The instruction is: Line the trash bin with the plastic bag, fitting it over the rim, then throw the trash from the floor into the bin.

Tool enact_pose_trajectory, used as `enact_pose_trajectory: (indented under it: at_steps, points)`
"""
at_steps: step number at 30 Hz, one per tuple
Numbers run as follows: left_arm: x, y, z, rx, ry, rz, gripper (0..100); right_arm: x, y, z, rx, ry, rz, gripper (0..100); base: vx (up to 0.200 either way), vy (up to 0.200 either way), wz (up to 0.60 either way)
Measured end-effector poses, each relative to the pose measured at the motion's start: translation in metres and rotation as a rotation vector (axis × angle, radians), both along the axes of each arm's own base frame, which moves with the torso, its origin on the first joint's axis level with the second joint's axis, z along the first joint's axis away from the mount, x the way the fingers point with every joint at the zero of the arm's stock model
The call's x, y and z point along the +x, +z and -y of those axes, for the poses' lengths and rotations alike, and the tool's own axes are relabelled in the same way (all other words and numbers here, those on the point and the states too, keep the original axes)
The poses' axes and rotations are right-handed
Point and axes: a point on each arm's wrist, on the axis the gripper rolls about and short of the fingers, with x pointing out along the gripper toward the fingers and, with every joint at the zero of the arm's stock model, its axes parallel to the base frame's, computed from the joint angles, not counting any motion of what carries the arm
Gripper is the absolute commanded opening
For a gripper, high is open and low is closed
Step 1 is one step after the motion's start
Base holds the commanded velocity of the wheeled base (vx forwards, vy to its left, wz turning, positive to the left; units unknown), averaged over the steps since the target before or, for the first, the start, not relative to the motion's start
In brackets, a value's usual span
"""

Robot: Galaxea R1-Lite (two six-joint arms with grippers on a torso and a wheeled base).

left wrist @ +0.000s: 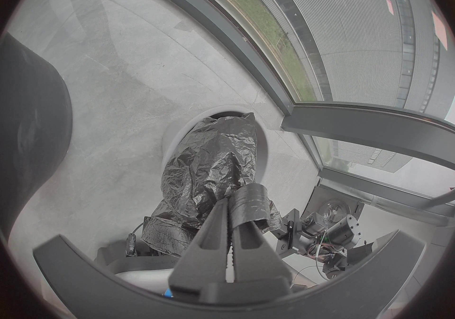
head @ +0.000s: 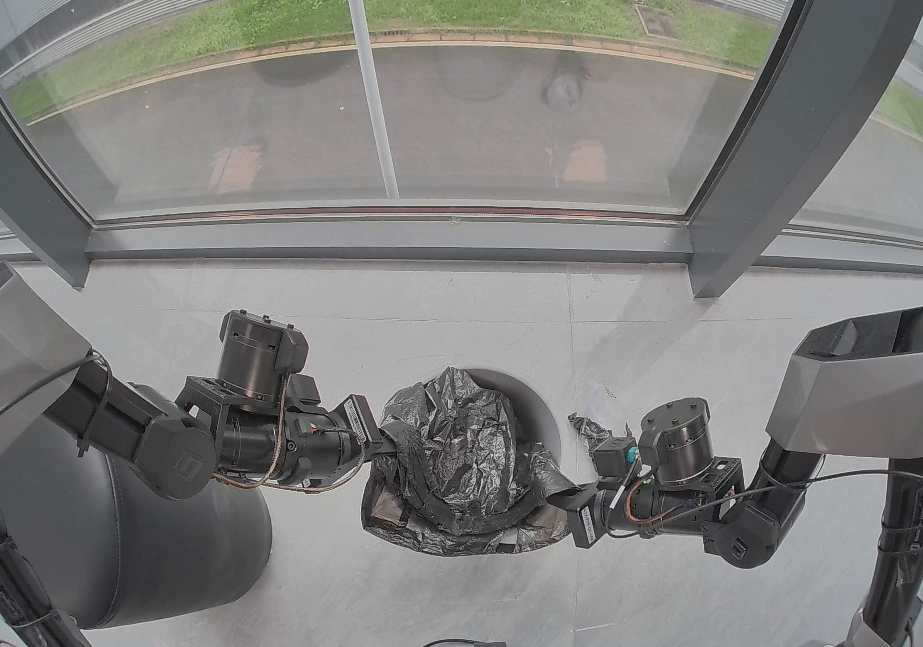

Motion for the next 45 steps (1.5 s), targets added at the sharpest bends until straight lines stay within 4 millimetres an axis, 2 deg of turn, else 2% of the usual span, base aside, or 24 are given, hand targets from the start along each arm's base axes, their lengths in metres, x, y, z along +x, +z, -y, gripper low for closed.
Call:
enact_pose_trajectory:
  at_steps: [9, 18, 29, 45]
  points:
    - [-0.002, -0.001, 0.002, -0.02, 0.034, -0.037, 0, -0.008, -0.014, 0.011, -0.016, -0.02, -0.02, 0, 0.0, 0.0, 0.0]
    - [0.007, -0.006, 0.003, -0.021, 0.055, -0.045, 0, -0.009, -0.023, 0.022, -0.044, -0.061, -0.044, 0, 0.0, 0.0, 0.0]
    - [0.01, -0.009, 0.003, -0.019, 0.064, -0.053, 0, -0.009, -0.026, 0.024, -0.043, -0.087, -0.008, 0, 0.0, 0.0, 0.0]
    - [0.008, -0.009, 0.002, -0.019, 0.063, -0.056, 0, -0.024, -0.031, 0.032, -0.076, -0.072, -0.03, 0, 0.0, 0.0, 0.0]
